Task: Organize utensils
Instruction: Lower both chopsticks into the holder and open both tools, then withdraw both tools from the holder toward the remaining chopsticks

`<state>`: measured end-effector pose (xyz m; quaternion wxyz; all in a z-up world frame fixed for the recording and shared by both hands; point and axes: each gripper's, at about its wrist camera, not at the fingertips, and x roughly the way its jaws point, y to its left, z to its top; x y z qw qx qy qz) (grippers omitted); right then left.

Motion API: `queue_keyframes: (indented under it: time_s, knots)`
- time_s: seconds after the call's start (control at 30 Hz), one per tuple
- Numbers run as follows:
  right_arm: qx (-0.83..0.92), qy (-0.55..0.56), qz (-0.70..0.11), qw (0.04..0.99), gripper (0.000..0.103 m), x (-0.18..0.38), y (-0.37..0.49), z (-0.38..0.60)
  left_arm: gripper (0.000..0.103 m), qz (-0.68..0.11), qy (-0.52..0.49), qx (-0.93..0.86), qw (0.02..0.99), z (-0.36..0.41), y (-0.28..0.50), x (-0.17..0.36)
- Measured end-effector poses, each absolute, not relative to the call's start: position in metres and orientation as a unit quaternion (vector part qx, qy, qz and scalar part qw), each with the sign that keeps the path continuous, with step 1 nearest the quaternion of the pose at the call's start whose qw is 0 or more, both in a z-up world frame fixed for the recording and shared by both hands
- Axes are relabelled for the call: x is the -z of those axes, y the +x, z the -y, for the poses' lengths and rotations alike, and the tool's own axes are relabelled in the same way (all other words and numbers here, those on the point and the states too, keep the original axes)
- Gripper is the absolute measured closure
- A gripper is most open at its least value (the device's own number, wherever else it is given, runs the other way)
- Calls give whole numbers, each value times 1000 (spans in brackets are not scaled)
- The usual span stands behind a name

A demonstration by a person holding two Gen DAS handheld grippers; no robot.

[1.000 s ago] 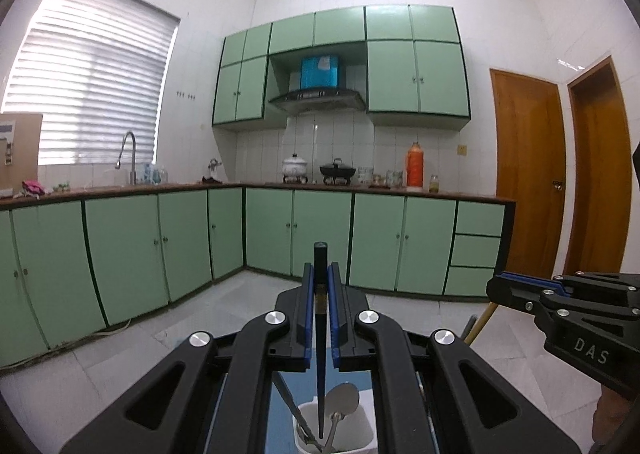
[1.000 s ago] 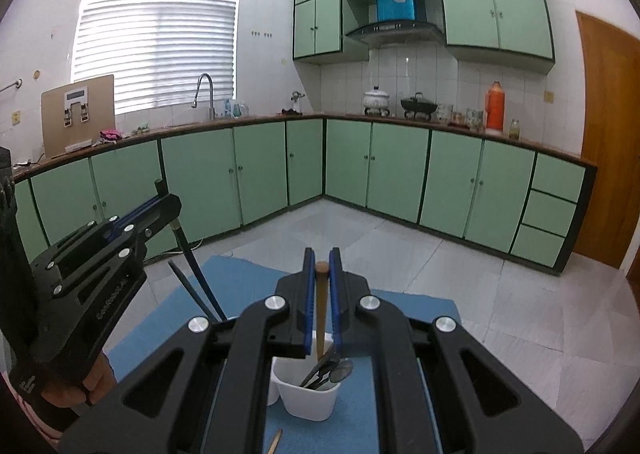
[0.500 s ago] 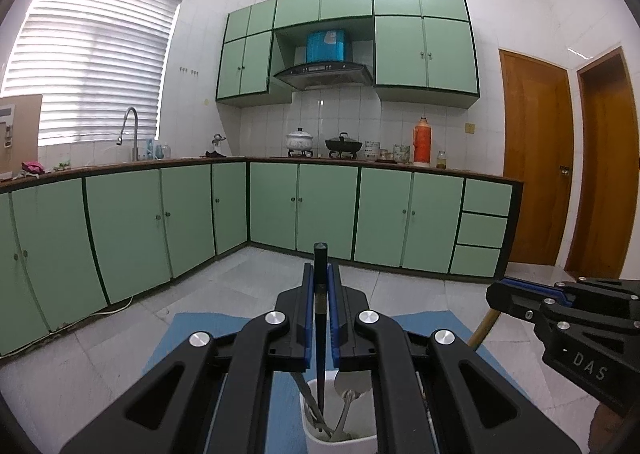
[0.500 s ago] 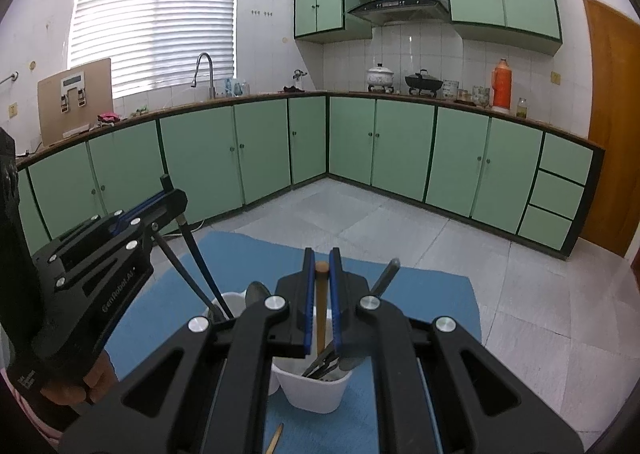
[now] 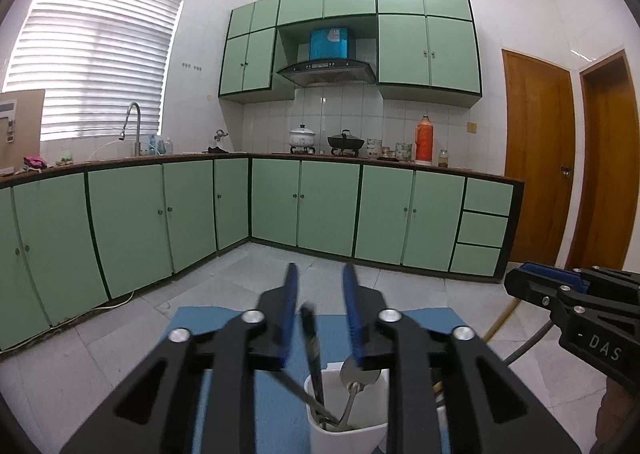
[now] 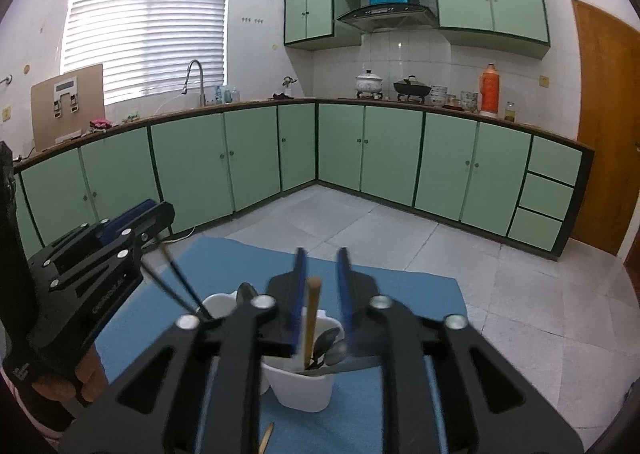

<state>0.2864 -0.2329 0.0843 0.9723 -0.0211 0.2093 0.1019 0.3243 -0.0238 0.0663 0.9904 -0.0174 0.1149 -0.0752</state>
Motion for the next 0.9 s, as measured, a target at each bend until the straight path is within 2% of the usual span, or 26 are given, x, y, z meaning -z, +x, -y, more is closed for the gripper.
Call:
queue_keyframes:
  time_s: [0.1, 0.23, 0.33, 0.4, 0.57, 0.7, 0.9]
  knots:
    - [-95, -18, -201, 975, 71, -87, 282, 238, 61, -107, -17, 75, 991, 23, 320, -70]
    - [-85, -16, -187, 979, 60, -91, 274, 246, 53, -97, -20, 75, 992, 22, 314, -75]
    - [-74, -13, -176, 981, 45, -93, 269, 255, 43, -86, -21, 70, 994, 20, 309, -78]
    - [-65, -10, -166, 984, 32, -95, 264, 259, 35, -80, -20, 68, 994, 19, 305, -79]
    - [-55, -9, -148, 987, 18, -98, 250, 268, 23, -69, -26, 67, 995, 14, 293, -84]
    - [-50, -12, -132, 990, 14, -96, 230, 272, 16, -59, -29, 67, 996, 8, 271, -86]
    - [-56, -13, -123, 991, 11, -83, 191, 273, 10, -63, -25, 68, 995, 4, 238, -79]
